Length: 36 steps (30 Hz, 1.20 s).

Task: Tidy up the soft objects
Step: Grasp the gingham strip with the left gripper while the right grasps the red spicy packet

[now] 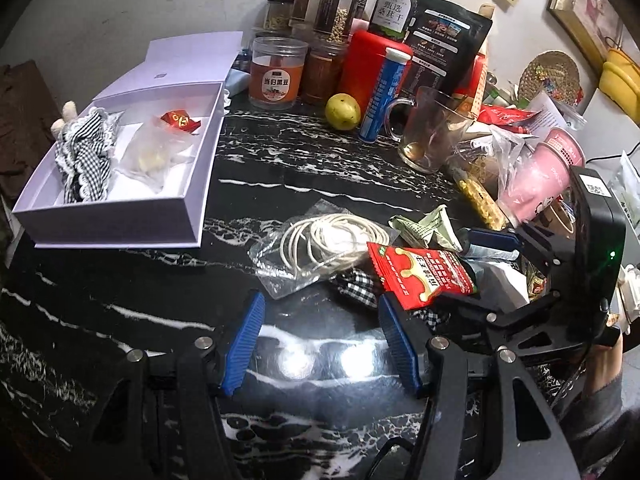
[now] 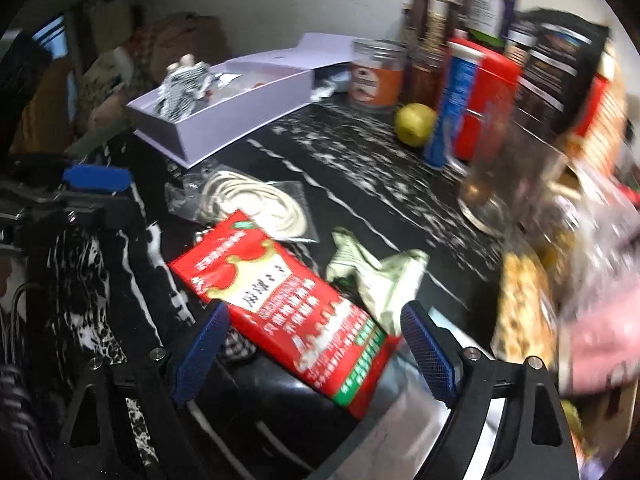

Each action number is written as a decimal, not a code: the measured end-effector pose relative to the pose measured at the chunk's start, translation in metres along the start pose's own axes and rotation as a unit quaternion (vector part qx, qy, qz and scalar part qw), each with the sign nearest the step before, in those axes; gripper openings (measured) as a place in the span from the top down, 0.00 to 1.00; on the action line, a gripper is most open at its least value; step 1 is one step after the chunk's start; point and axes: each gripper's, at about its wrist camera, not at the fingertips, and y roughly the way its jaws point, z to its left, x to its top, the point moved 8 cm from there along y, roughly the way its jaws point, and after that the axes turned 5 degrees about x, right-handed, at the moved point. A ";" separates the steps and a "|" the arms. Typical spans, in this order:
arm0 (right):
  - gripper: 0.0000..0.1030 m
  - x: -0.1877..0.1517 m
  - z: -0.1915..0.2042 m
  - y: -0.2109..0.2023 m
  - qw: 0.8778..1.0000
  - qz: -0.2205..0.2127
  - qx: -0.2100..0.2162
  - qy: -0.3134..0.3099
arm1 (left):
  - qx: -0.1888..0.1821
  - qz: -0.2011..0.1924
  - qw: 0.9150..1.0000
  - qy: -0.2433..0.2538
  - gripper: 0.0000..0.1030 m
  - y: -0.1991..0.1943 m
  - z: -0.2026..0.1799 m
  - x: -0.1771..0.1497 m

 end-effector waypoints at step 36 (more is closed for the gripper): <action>0.56 0.006 -0.001 -0.003 0.975 -0.013 0.108 0.192 | -0.026 0.014 1.000 -0.004 0.43 0.007 -0.006 -0.010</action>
